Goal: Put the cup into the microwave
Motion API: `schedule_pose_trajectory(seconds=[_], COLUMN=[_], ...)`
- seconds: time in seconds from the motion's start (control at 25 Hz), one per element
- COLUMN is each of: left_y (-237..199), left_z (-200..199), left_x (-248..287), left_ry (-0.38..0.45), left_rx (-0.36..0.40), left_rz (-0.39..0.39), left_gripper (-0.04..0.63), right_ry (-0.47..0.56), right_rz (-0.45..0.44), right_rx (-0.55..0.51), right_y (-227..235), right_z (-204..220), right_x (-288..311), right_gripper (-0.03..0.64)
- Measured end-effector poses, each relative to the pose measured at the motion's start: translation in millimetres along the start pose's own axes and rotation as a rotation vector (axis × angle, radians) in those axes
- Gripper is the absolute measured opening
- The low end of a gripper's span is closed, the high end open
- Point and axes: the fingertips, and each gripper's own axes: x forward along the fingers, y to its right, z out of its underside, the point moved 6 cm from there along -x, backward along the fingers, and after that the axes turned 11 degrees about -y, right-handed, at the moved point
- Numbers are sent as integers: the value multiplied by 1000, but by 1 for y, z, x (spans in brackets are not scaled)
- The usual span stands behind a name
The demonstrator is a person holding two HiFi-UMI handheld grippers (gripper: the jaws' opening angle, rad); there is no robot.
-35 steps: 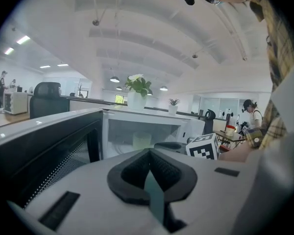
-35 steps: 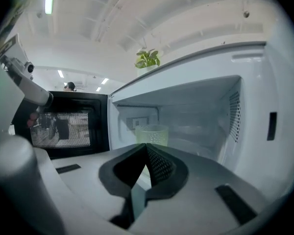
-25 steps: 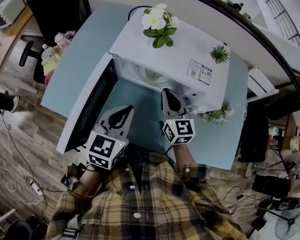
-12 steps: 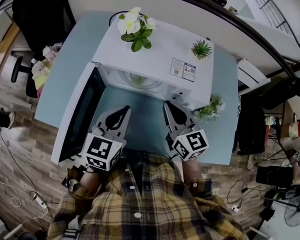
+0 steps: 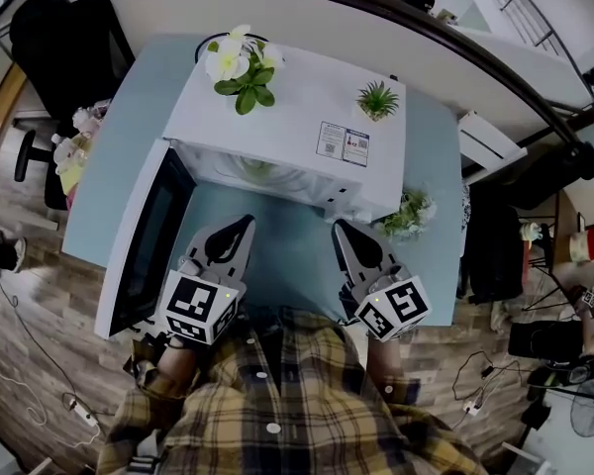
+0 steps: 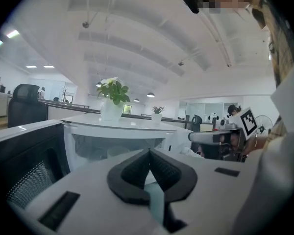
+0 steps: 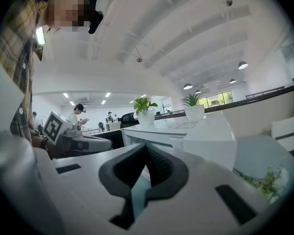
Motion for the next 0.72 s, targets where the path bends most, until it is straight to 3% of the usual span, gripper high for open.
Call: schedule_pose_trajectory(seconds=[0.32, 0.72], left_y=[2, -1], left_z=[3, 8], left_x=[-4, -18], left_ry=[3, -3], left_rx=[-3, -16], left_rz=[-23, -60], left_gripper=[-9, -9], right_ry=[13, 26], right_rz=[12, -40], right_rx=[12, 26], right_y=[5, -5], right_z=[-1, -1], right_x=[-9, 3], right_gripper=[3, 3])
